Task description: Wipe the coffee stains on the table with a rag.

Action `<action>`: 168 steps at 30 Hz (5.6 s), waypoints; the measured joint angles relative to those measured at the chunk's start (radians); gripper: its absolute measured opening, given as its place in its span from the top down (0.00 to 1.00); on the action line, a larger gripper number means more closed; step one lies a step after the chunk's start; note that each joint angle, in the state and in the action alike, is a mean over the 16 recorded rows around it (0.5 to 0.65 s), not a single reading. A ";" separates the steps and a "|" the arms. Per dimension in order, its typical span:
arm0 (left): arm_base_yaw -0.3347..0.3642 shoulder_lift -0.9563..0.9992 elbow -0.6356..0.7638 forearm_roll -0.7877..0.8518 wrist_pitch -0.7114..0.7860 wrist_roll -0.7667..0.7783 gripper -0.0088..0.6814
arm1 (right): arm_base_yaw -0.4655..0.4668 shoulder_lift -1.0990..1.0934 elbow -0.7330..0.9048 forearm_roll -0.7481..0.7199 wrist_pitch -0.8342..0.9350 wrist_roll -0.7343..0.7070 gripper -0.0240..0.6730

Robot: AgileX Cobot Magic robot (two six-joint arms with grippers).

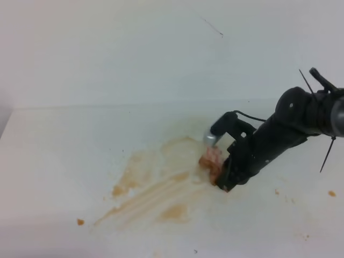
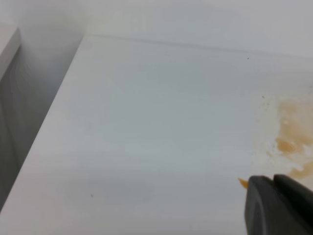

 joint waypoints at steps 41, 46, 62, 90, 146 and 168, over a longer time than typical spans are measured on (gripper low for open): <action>0.000 0.000 0.000 0.000 0.000 0.000 0.99 | 0.072 -0.058 -0.060 -0.069 0.086 -0.078 0.39; 0.000 0.000 0.000 0.000 0.000 0.000 0.99 | 0.111 -0.002 -0.060 -0.167 0.046 -0.028 0.39; 0.000 0.000 0.000 0.000 0.000 0.000 0.99 | 0.146 0.087 -0.066 -0.309 -0.005 0.045 0.73; 0.000 0.002 0.000 0.000 0.000 0.000 0.99 | 0.260 0.138 -0.170 -0.175 -0.009 -0.004 0.92; 0.000 0.000 0.000 0.000 0.000 0.000 0.99 | 0.201 0.208 -0.515 -0.160 0.233 0.096 0.87; 0.000 0.000 0.000 0.000 0.000 0.000 0.99 | -0.124 -0.299 -0.039 -0.145 0.101 0.102 0.79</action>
